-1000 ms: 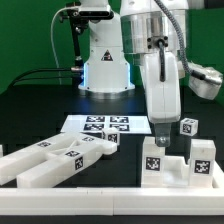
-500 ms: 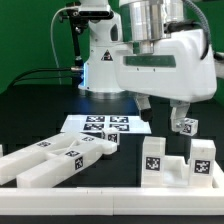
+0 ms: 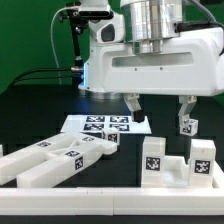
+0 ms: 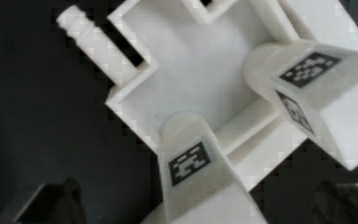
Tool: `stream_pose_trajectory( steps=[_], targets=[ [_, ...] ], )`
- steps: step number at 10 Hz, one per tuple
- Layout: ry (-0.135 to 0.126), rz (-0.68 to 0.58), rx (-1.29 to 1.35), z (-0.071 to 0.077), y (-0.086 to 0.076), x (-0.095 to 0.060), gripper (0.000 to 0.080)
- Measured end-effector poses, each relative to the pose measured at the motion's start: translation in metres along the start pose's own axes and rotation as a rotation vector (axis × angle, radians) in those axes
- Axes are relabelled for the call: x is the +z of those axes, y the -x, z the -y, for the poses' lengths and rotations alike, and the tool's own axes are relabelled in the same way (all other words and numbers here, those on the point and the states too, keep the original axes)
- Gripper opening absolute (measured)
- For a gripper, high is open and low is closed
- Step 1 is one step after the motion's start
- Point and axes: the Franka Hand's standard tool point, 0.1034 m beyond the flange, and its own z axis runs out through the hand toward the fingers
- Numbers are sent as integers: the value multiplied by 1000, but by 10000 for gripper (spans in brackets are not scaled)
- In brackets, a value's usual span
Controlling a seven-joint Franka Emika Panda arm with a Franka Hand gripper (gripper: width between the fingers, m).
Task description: Assemble chair
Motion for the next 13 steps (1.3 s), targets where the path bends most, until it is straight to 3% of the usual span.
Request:
stream_pose_trajectory(
  steps=[4,9,13],
  targets=[
    [8,7,-711,-9,5,2,649],
    [7,-35,-733,-18,3,1,649],
    [8,-293,-743,-35,-2,17,649]
  ],
)
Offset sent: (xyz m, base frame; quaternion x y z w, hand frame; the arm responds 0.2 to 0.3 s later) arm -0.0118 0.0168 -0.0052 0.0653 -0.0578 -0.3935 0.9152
